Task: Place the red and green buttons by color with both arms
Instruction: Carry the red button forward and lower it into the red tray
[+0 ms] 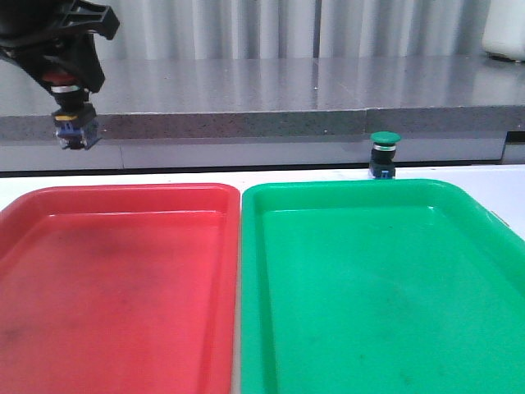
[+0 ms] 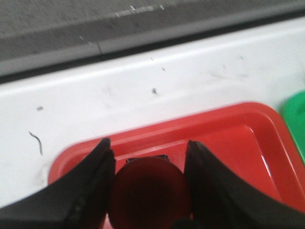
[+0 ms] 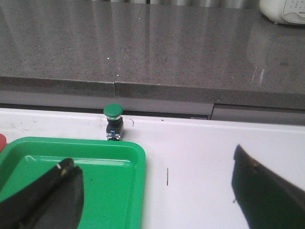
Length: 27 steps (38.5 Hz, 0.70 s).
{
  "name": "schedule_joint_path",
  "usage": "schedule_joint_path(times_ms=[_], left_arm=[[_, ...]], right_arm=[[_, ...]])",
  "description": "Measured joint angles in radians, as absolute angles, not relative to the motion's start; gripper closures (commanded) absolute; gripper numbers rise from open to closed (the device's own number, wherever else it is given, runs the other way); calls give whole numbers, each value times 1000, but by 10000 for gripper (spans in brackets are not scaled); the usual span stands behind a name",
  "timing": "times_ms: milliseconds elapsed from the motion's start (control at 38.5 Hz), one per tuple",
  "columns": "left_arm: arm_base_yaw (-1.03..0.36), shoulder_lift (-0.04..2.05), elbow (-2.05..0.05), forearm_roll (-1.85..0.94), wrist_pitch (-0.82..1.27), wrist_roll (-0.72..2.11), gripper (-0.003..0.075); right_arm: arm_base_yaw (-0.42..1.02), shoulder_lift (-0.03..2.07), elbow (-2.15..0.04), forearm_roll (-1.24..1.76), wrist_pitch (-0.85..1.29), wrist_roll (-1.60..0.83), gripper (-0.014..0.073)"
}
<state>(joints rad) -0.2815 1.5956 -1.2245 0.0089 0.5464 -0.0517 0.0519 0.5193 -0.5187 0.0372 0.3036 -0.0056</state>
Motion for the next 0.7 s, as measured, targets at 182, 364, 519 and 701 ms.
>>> schedule_joint_path(times_ms=[182, 364, 519, 701], left_arm=[[-362, 1445, -999, -35, 500, -52, 594], [-418, 1397, -771, -59, 307, -52, 594], [-420, 1432, -718, -66, 254, -52, 593], [-420, 1491, -718, -74, 219, -52, 504]], right_arm=[[52, 519, -519, 37, 304, -6, -50], [52, 519, -519, 37, 304, -6, -50], [52, 519, -519, 37, 304, -6, -50], [52, 519, -519, 37, 304, -6, -50]])
